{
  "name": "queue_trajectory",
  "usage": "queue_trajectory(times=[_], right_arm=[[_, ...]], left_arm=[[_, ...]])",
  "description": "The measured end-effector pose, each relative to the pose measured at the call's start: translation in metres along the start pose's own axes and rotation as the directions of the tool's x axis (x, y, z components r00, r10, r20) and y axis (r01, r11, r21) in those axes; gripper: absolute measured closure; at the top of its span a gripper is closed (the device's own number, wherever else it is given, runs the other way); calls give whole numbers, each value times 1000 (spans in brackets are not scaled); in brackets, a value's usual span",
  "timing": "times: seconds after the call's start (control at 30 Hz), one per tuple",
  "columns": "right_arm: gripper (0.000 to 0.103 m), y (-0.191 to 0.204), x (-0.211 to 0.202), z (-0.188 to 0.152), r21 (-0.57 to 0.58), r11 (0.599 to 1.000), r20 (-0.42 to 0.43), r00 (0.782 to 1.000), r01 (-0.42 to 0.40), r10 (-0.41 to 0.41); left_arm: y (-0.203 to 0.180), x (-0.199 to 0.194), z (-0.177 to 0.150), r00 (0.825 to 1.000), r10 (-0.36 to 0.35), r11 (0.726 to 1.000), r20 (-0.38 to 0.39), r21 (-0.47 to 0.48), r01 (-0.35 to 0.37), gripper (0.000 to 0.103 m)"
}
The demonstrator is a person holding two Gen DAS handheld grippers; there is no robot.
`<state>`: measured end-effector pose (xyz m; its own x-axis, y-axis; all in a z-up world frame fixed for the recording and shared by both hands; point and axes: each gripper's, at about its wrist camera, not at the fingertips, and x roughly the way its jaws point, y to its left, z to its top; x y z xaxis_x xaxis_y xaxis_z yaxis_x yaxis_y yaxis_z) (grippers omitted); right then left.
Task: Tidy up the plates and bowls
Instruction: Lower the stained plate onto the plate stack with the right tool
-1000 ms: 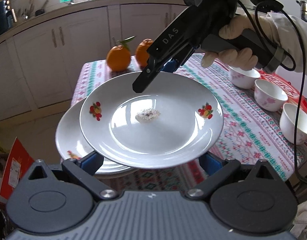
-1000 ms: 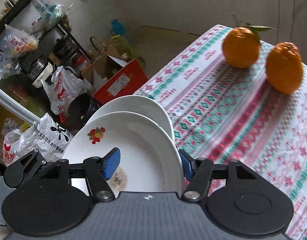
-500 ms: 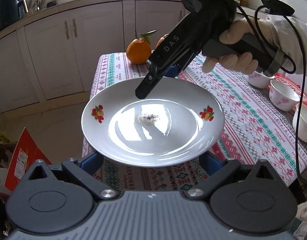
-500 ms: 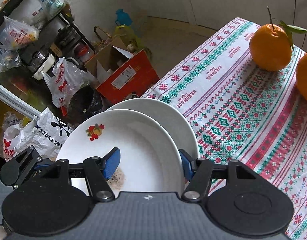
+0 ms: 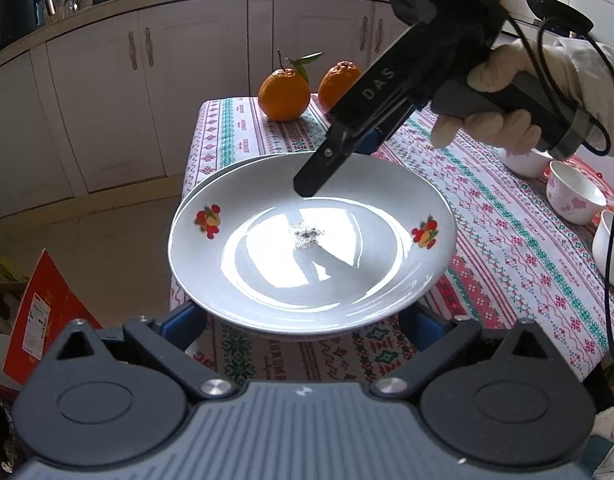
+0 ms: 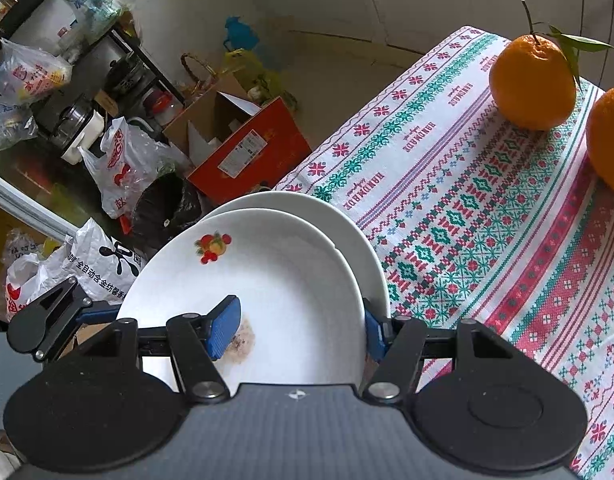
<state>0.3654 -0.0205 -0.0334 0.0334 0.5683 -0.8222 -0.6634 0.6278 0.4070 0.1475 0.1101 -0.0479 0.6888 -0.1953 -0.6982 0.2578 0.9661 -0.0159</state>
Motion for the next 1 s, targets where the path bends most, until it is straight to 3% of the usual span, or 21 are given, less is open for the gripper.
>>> queue_trajectory(times=[0.7,1.0], right_arm=[[34,2,-24,-17,39,999,32,999,7,-8],[34,9,-29,-24,41,998,38,998,57,-59]], left_arm=[[13,7,-2,999,-32,999,5,8,32,0],[13,7,-2,999,-32,999,9,5,32,0]])
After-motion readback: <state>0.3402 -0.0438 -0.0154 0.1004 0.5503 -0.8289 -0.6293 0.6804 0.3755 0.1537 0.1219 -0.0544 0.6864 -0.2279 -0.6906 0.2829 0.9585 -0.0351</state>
